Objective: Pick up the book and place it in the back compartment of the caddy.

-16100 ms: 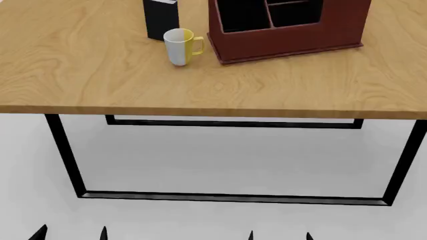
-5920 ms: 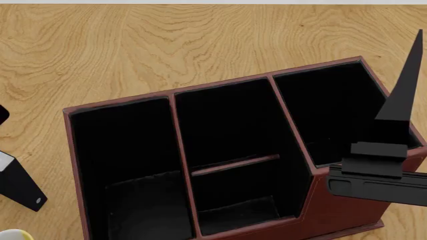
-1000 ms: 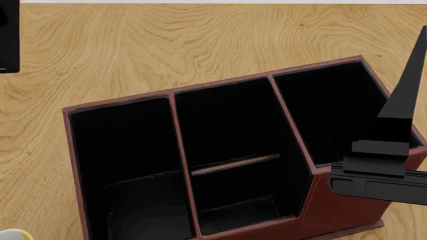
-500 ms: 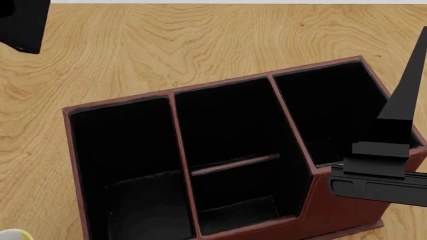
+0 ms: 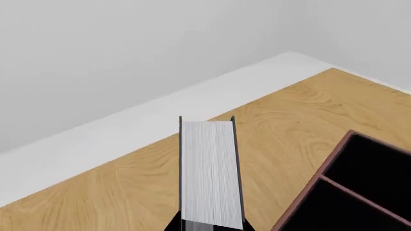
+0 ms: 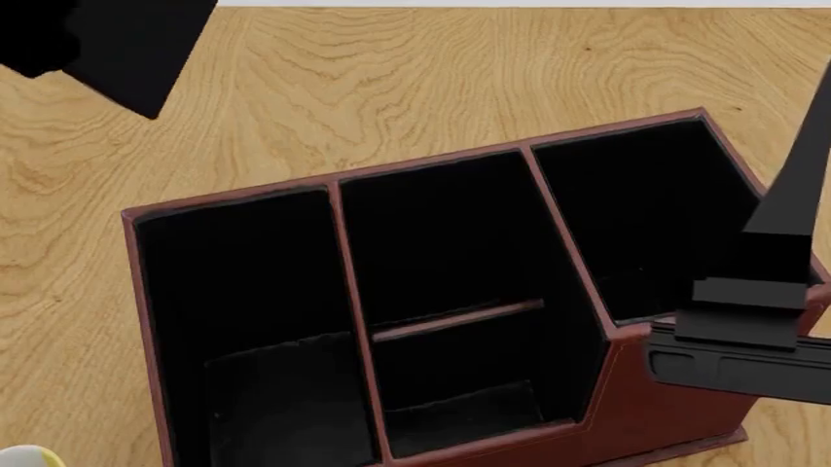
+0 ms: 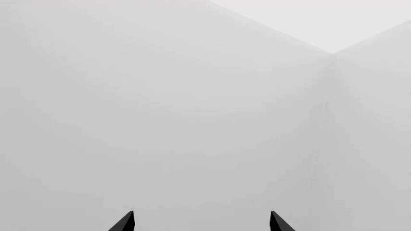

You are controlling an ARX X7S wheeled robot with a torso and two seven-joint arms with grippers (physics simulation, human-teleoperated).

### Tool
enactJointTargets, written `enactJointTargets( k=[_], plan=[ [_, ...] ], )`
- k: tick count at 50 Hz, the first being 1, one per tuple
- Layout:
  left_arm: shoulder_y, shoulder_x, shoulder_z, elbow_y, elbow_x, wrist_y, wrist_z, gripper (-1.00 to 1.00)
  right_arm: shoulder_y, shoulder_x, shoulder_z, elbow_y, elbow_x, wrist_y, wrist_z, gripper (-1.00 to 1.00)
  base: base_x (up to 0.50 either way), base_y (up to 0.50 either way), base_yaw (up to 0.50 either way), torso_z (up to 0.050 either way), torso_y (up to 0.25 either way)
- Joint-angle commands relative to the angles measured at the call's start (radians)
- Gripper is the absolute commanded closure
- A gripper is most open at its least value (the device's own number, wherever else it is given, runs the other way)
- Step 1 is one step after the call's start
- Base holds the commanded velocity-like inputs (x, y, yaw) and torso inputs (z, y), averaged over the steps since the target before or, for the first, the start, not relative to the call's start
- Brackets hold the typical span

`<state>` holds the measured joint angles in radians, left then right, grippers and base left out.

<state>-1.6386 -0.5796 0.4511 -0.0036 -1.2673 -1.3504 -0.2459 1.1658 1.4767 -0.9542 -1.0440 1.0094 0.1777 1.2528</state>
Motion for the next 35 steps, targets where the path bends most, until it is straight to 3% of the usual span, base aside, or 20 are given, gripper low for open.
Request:
enactJointTargets(
  k=[1,35],
  plan=[
    [-0.063,0.018,0.022,0.027,-0.027,-0.037,0.054,1.00,0.002,0.018,-0.018,0.001,-0.008,-0.022,0.000,-1.00,0.00,0.00,0.00,0.000,0.011],
    [-0.169,0.069,0.144,0.104,-0.100,-0.086,0.197,1.00,0.050,0.049,-0.079,-0.002,-0.013,-0.054,0.002,-1.00,0.00,0.00,0.00,0.000,0.001]
  ],
)
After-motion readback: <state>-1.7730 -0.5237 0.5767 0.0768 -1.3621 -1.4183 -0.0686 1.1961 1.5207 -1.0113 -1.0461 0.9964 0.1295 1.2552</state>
